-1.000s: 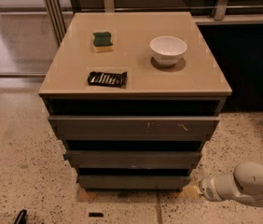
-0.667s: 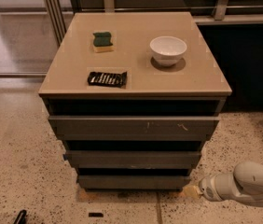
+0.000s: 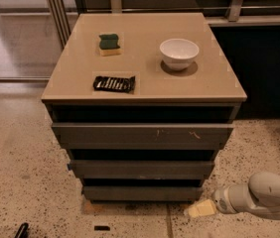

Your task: Close middle drawer

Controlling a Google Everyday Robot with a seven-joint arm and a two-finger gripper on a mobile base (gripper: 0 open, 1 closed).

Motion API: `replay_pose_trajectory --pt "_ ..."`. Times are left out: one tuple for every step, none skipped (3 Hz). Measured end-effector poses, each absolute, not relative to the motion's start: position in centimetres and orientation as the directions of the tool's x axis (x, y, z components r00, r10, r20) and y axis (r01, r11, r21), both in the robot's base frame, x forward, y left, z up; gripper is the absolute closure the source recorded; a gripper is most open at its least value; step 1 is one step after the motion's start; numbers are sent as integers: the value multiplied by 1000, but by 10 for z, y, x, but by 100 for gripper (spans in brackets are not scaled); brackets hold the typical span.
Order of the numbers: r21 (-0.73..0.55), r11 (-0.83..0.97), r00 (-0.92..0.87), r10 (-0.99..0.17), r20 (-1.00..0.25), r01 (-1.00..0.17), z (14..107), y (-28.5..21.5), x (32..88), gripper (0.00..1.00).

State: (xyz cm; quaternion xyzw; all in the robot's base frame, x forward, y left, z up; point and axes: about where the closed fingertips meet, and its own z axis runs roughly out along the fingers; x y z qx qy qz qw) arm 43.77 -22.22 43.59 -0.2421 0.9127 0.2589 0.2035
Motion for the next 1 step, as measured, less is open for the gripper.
replay_pose_trajectory --pt "374 749 -800 -337 -497 -547 436 -222 438 0"
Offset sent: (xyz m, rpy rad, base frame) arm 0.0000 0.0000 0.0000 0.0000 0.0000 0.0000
